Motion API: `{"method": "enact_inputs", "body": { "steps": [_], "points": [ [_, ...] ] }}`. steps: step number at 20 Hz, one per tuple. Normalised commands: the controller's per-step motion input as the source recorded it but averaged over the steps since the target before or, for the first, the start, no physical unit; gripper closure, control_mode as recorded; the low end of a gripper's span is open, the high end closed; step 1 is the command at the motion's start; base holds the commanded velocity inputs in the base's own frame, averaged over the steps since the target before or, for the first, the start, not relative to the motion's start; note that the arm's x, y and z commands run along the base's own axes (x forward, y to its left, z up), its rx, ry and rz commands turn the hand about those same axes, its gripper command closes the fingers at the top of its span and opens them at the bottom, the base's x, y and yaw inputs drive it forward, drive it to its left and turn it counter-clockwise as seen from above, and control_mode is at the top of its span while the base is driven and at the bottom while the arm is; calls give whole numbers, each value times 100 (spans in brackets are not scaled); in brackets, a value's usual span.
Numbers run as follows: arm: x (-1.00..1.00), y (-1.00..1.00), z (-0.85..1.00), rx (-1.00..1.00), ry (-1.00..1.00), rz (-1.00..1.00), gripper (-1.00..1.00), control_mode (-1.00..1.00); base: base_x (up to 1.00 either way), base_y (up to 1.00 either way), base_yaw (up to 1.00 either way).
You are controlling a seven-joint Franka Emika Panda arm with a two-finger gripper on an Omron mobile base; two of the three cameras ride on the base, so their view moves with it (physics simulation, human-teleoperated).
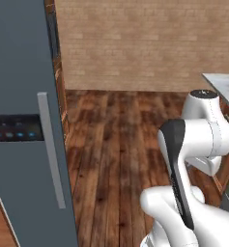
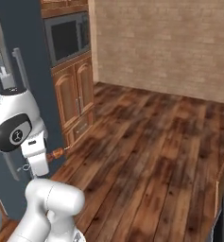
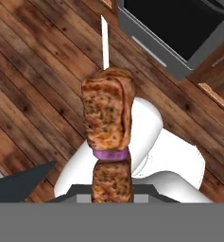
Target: Store the kebab skewer in the freezer for long-term storage. Close the freezer door after placing the cooked food.
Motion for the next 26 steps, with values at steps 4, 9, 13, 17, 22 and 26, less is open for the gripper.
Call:
{"method": "enact_inputs", "body": {
  "steps": [4,9,13,17,22,26],
  "points": [
    [0,0,0,0,0,0,100,100,47,-65,43],
    [0,0,0,0,0,0,100,100,46,-39,51],
    [0,0,0,0,0,0,100,100,47,-15,56],
    [0,0,0,0,0,0,100,100,46,-13,49],
    [0,0,0,0,0,0,100,100,46,-19,47],
    [0,0,0,0,0,0,100,100,47,-35,46]
  ]
}}
